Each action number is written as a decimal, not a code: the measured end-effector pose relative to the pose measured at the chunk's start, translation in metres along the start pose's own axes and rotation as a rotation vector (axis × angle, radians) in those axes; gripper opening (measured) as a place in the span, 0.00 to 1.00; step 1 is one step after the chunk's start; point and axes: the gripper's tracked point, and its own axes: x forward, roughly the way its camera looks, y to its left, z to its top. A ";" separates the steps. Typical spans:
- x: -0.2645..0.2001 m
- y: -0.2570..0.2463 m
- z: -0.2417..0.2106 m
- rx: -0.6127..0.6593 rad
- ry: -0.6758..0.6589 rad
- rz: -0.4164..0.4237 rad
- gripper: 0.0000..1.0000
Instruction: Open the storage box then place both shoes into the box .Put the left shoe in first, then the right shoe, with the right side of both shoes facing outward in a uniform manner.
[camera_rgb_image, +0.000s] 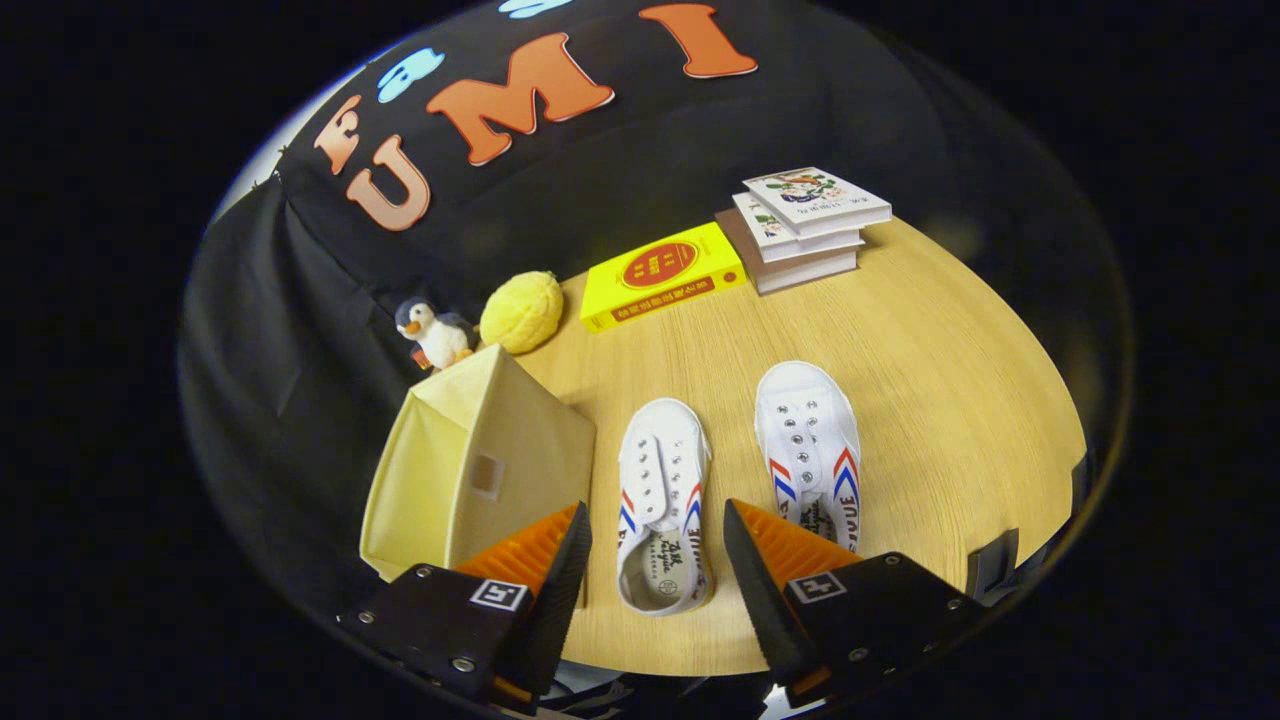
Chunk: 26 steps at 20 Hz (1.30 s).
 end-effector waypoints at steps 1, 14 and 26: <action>0.008 -0.006 -0.005 -0.027 0.033 -0.022 0.75; 0.087 -0.019 -0.044 -0.156 0.298 -0.072 0.43; 0.095 -0.012 -0.048 -0.153 0.268 -0.001 0.14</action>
